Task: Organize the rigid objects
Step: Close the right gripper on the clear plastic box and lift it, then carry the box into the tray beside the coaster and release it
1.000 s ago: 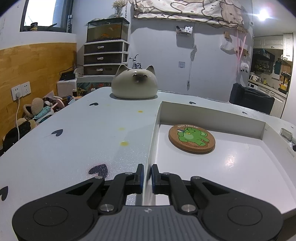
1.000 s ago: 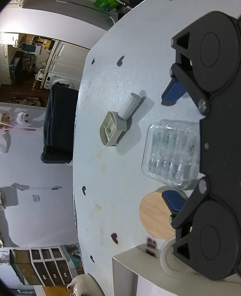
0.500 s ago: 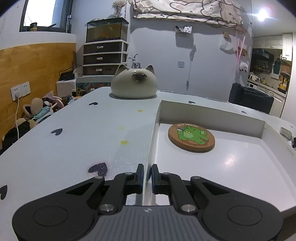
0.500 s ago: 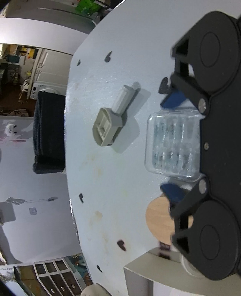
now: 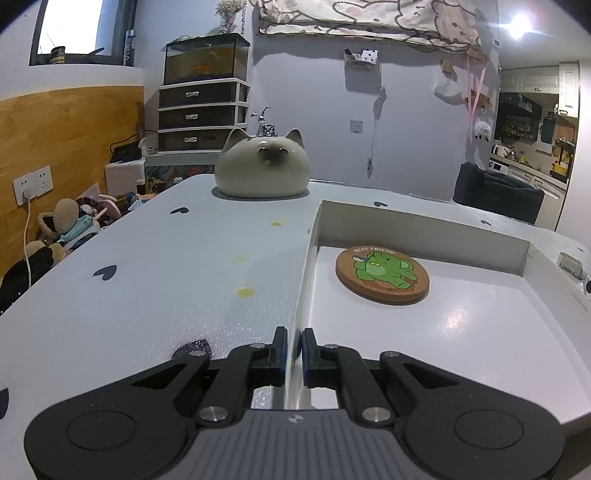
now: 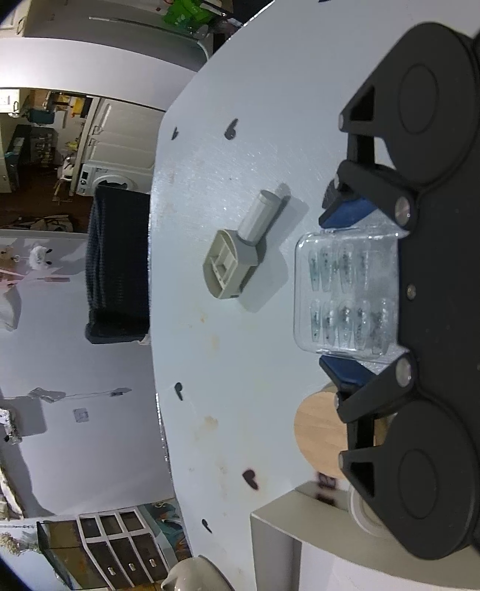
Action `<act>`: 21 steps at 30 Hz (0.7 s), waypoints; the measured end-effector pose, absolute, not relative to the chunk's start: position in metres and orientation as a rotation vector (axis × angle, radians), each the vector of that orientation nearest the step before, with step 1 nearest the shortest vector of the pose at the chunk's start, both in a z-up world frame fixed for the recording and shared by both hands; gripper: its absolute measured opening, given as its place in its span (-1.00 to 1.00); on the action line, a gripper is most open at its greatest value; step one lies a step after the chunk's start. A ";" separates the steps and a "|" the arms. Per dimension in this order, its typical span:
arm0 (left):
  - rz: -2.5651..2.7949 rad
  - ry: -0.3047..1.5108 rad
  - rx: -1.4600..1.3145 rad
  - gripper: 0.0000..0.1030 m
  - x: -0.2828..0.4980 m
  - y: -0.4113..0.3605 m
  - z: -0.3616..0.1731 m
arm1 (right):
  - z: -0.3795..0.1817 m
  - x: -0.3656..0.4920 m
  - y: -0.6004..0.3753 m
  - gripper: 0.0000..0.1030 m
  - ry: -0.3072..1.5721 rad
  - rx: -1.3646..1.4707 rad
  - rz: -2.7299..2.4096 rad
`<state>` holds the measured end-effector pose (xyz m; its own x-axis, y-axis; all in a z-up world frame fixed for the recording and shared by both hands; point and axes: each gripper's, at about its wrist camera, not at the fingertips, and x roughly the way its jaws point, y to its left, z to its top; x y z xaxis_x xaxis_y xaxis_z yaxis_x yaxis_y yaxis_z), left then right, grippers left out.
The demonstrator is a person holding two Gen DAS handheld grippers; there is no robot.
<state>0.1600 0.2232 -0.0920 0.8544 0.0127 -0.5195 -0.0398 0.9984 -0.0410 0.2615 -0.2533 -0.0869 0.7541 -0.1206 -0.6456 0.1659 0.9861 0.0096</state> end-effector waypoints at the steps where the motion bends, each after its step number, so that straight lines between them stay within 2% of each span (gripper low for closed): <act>1: 0.026 0.545 -0.050 -0.84 0.160 0.223 -0.092 | -0.085 0.260 -0.253 0.45 0.693 0.067 -0.153; 12: 0.026 0.535 -0.032 -0.84 0.161 0.221 -0.094 | -0.046 0.228 -0.223 0.45 0.574 0.064 -0.026; 21: 0.029 0.537 -0.029 -0.83 0.162 0.221 -0.093 | -0.017 0.219 -0.148 0.45 0.515 0.040 0.181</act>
